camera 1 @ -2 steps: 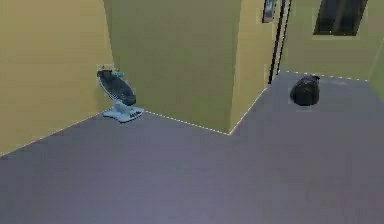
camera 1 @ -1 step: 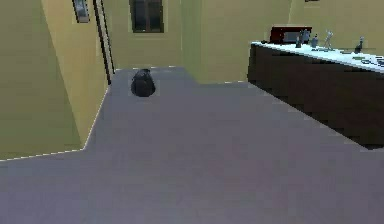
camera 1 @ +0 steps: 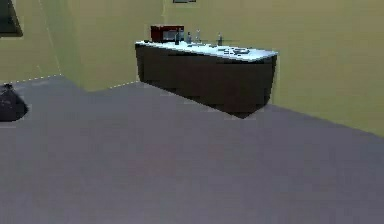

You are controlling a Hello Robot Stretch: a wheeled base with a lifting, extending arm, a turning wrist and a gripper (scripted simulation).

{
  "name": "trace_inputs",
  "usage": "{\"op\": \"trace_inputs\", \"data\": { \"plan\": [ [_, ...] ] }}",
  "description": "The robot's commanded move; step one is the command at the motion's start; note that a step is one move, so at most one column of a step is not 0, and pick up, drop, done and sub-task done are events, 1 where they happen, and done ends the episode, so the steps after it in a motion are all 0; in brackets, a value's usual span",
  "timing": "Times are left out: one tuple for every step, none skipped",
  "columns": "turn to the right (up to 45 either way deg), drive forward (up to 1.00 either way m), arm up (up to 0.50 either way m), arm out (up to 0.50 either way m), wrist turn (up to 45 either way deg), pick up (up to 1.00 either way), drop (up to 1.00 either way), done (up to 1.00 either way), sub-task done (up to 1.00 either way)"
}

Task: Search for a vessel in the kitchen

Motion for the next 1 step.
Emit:
{"op": "trace_inputs", "data": {
  "plan": [
    [0.0, 1.00, 0.00, 0.00, 0.0, 0.00, 0.00, 0.00, 0.00]
  ]
}}
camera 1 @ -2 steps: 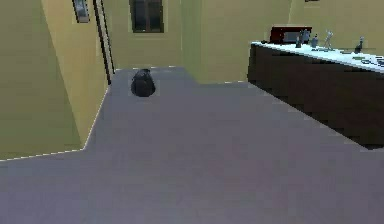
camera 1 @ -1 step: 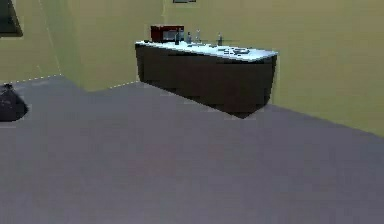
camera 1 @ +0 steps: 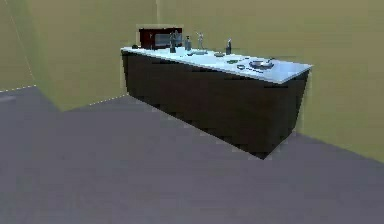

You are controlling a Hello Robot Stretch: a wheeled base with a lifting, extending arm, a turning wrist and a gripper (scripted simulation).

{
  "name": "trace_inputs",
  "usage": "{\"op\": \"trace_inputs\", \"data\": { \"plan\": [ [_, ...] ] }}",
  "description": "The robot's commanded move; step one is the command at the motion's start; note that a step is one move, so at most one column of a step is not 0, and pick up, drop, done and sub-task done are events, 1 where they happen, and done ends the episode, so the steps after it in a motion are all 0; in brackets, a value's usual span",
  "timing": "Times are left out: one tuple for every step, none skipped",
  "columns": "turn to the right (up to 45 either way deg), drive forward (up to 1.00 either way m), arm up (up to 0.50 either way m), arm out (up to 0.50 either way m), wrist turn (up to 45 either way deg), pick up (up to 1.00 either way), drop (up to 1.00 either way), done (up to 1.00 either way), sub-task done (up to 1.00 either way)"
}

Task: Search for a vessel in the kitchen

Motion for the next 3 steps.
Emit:
{"op": "trace_inputs", "data": {
  "plan": [
    [0.0, 1.00, 0.00, 0.00, 0.0, 0.00, 0.00, 0.00, 0.00],
    [0.0, 0.70, 0.00, 0.00, 0.0, 0.00, 0.00, 0.00, 0.00],
    [-27.0, 0.00, 0.00, 0.00, 0.0, 0.00, 0.00, 0.00, 0.00]
  ]
}}
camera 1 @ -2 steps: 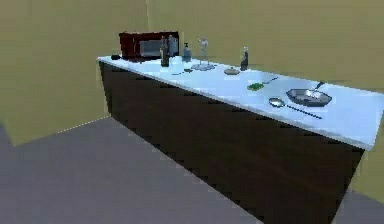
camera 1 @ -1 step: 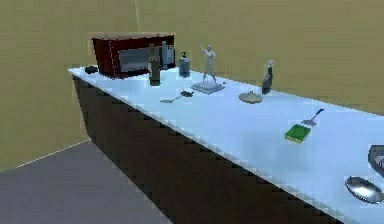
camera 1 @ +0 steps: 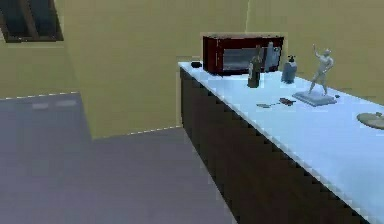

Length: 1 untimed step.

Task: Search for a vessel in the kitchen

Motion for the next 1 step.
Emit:
{"op": "trace_inputs", "data": {
  "plan": [
    [0.0, 0.05, 0.00, 0.00, 0.0, 0.00, 0.00, 0.00, 0.00]
  ]
}}
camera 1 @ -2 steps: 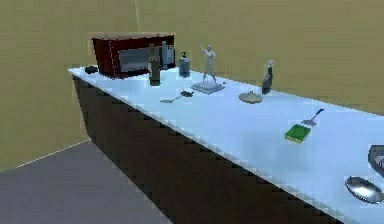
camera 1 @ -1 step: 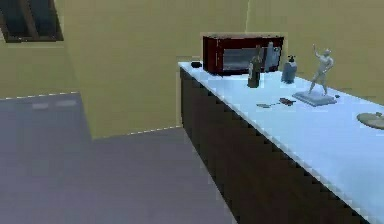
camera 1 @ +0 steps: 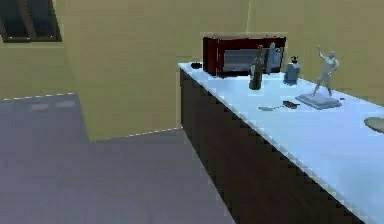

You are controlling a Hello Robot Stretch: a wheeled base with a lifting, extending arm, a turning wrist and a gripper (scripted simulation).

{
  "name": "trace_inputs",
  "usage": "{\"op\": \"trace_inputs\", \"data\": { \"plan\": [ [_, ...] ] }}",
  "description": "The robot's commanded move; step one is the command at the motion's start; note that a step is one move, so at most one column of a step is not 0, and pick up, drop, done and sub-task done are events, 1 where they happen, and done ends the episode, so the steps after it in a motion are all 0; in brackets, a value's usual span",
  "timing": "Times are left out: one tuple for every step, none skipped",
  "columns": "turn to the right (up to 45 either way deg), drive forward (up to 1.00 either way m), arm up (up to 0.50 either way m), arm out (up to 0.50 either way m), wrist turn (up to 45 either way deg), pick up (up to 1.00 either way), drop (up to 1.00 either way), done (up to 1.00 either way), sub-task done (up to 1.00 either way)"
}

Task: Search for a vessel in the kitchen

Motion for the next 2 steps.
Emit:
{"op": "trace_inputs", "data": {
  "plan": [
    [45.0, 0.00, 0.00, 0.00, 0.0, 0.00, 0.00, 0.00, 0.00],
    [0.0, 0.00, 0.00, 0.00, 0.0, 0.00, 0.00, 1.00, 0.00]
  ]
}}
